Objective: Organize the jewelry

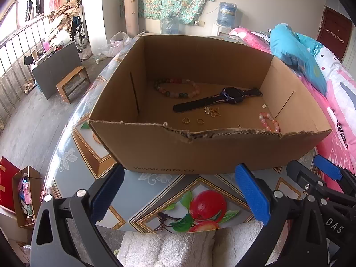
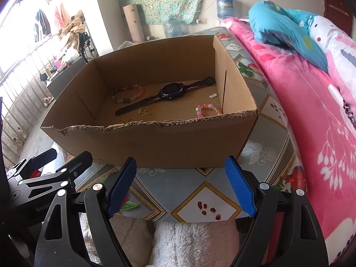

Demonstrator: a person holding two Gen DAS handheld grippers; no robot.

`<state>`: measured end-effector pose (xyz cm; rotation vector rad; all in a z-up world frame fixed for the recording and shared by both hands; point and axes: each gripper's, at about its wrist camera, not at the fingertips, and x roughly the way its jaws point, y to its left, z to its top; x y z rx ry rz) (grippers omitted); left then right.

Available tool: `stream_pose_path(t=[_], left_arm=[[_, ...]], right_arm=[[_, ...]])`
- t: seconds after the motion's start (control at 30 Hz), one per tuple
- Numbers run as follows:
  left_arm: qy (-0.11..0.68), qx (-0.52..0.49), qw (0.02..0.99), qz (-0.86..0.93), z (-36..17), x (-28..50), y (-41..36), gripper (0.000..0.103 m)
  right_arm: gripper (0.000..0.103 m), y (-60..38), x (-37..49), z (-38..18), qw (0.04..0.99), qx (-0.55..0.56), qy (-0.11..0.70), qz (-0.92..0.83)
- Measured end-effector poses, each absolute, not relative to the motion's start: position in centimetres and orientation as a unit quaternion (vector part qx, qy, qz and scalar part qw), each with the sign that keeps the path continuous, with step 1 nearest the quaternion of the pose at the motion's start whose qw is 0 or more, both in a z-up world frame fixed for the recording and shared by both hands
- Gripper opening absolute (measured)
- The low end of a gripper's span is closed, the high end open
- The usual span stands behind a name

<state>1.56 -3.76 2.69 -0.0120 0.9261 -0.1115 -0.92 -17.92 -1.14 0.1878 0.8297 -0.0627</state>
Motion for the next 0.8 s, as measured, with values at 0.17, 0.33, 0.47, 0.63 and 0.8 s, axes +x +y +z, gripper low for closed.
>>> stream_pose_path(t=[0.17, 0.33, 0.47, 0.63, 0.8], left_arm=[[0.448, -0.005, 0.893, -0.053, 2.63, 1.67, -3.8, 0.097], [0.449, -0.005, 0.892, -0.053, 2.52, 1.68, -3.77, 0.097], [0.449, -0.003, 0.892, -0.05, 2.28, 1.61, -3.86, 0.097], [0.45, -0.003, 0.892, -0.05, 2.18, 1.62, -3.93, 0.097], [0.455, -0.002, 0.889, -0.05, 1.89, 1.69, -3.92, 0.097]], right_arm=[[0.078, -17.95, -0.88, -1.23, 0.91, 0.092, 0.403, -0.03], [0.078, -17.91, -0.91, -1.47, 0.908, 0.093, 0.406, -0.032], [0.078, -17.91, -0.86, -1.52, 0.908, 0.093, 0.407, -0.033], [0.078, -17.98, -0.75, -1.58, 0.907, 0.094, 0.409, -0.034], [0.078, -17.91, -0.65, -1.67, 0.906, 0.096, 0.412, -0.035]])
